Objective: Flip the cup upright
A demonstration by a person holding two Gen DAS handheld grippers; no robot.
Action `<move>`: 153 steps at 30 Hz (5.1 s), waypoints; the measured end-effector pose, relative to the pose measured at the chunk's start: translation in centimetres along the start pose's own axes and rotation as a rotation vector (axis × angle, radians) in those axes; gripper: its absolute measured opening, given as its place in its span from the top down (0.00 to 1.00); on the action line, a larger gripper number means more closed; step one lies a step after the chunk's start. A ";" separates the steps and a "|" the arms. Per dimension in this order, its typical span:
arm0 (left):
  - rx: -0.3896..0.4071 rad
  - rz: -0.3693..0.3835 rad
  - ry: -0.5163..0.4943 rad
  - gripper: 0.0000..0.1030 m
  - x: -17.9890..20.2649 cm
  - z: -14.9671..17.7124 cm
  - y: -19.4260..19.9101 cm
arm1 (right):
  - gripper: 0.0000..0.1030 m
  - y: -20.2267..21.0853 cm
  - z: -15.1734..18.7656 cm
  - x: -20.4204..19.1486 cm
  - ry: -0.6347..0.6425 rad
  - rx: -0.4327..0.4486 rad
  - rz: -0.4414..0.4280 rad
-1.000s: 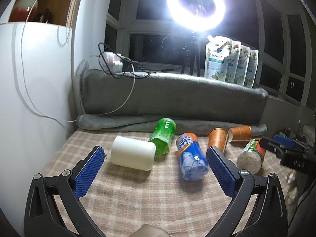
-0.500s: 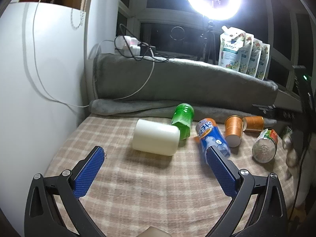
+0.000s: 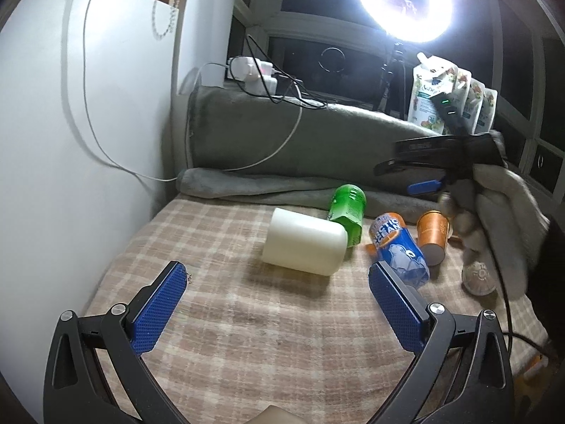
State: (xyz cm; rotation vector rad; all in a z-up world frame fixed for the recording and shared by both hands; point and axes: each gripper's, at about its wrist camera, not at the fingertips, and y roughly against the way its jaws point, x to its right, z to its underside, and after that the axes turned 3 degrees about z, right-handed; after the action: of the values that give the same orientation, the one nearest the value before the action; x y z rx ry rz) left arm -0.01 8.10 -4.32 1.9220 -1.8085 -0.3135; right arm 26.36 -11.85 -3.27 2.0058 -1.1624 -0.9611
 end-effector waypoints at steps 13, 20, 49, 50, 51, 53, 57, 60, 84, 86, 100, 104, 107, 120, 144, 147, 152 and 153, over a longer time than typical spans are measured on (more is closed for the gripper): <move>-0.002 0.014 0.033 0.01 -1.6 -0.1 -0.7 | 0.26 -9.1 -3.0 -0.9 -0.072 -0.225 0.089; -0.005 0.013 0.043 0.01 -2.0 -0.1 -1.0 | 0.26 -11.6 -3.1 -2.4 -0.032 -0.273 0.145; 0.033 -0.020 0.030 0.01 -2.0 -1.2 0.6 | 0.28 -1.5 -4.1 -1.0 0.142 -0.121 -0.102; 0.033 -0.019 0.032 0.01 -2.0 -1.2 0.7 | 0.28 -0.6 -3.6 -1.4 0.203 -0.120 -0.098; 0.032 -0.020 0.032 0.01 -2.1 -1.2 0.8 | 0.28 0.1 -3.0 -1.7 0.255 -0.119 -0.095; 0.029 -0.024 0.029 0.01 -2.0 -1.2 0.9 | 0.28 1.2 -1.5 -2.5 0.345 -0.132 -0.091; 0.008 -0.011 0.018 0.01 -1.6 -1.0 0.9 | 0.28 2.1 2.6 -3.7 0.503 -0.195 -0.086; -0.008 0.003 0.001 0.01 -1.0 -0.6 0.9 | 0.28 2.5 6.0 -5.0 0.666 -0.239 -0.051; -0.074 0.091 -0.082 0.01 -0.4 -0.1 1.9 | 0.25 2.3 18.6 -10.0 1.190 -0.389 -0.092; -0.084 0.114 -0.127 0.01 0.5 -0.2 1.8 | 0.25 3.5 17.5 -9.2 1.145 -0.350 -0.126; -0.244 0.424 -0.621 0.04 11.4 1.4 0.1 | 0.25 12.0 17.9 1.4 0.599 -0.071 -0.144; -0.345 0.472 -0.737 0.04 14.0 1.8 -1.4 | 0.25 13.6 18.7 4.3 0.495 -0.021 -0.130; -0.400 0.490 -0.818 0.04 15.3 2.3 -1.8 | 0.25 13.8 19.4 6.2 0.436 -0.016 -0.114; -0.626 0.490 -1.251 0.06 20.8 5.7 -4.5 | 0.25 13.7 20.4 11.0 0.275 -0.004 -0.100; -0.782 0.429 -1.436 0.33 23.4 9.6 -7.7 | 0.25 15.1 19.3 17.4 0.034 0.067 -0.106; -0.752 0.434 -1.389 0.36 23.2 8.8 -7.6 | 0.25 15.1 19.3 17.3 0.035 0.070 -0.102; -0.681 0.427 -1.241 0.41 22.1 6.0 -7.8 | 0.25 15.1 19.3 16.8 0.033 0.073 -0.101; -0.664 0.429 -1.205 0.42 21.8 5.3 -7.9 | 0.25 15.0 19.3 16.7 0.033 0.073 -0.101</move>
State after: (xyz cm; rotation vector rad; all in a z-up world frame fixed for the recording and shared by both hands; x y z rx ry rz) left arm 6.53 -14.24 -9.33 0.7957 -2.2261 -1.9084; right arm 9.58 -36.00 -6.47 2.1481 -1.1014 -0.9438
